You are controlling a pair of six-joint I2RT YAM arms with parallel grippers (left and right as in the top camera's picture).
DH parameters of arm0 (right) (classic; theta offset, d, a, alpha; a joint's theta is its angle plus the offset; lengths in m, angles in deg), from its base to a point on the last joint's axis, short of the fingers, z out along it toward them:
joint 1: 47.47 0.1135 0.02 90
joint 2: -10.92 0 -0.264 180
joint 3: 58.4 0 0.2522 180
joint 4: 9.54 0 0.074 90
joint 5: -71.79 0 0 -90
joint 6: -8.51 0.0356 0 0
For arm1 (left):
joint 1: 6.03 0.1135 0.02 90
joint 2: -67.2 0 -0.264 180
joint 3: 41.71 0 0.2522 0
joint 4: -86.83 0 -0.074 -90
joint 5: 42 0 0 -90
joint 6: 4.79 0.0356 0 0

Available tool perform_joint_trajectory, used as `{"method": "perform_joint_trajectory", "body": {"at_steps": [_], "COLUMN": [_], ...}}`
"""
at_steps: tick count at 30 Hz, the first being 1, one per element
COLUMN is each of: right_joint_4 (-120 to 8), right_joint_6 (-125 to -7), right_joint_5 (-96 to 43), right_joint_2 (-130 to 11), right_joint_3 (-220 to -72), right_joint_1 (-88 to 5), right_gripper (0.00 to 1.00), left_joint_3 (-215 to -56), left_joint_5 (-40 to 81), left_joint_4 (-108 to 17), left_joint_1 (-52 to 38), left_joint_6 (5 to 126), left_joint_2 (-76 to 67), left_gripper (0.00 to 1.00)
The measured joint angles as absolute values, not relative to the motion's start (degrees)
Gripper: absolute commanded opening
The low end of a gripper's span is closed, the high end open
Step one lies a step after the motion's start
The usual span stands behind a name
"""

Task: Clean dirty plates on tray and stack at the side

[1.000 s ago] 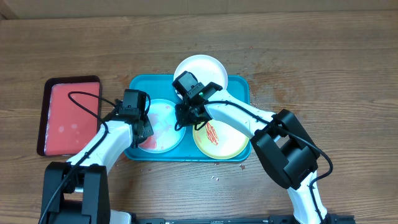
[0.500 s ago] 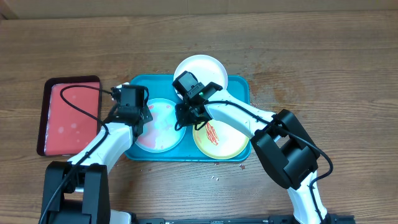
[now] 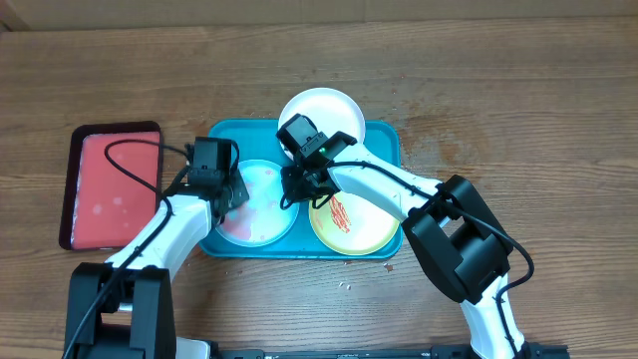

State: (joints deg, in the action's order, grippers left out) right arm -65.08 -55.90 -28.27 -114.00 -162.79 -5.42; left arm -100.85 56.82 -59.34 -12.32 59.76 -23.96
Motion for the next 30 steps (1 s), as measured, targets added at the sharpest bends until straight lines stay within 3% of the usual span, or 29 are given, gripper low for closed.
{"method": "perform_joint_trajectory", "body": {"at_steps": [6,13,25,30], "right_joint_4": [-64.9,-64.9,-64.9,-64.9], "right_joint_6": [-56.1,-56.3,-56.2,-56.3], "right_joint_5": [-28.3,-28.2,-28.2,-28.3], "right_joint_2": [-114.0,-114.0,-114.0,-114.0], "right_joint_3": [-162.8,-162.8,-162.8,-162.8], "right_joint_1": [-5.4,-5.4,-5.4,-5.4], "right_gripper": [0.04,0.04,0.04,0.04], "left_joint_3": [-101.1,-101.2,-101.4,-105.1], "left_joint_5": [50.0,47.5,69.2,71.7], "left_joint_4": [-47.8,-45.4,-64.0,-61.0], "left_joint_1": [-12.3,-12.3,-12.3,-12.3], "left_joint_6": [59.6,58.8,61.1,63.2], "left_joint_2": [-23.3,-23.1,-23.1,-22.9], "left_gripper": [0.04,0.04,0.04,0.04]}}
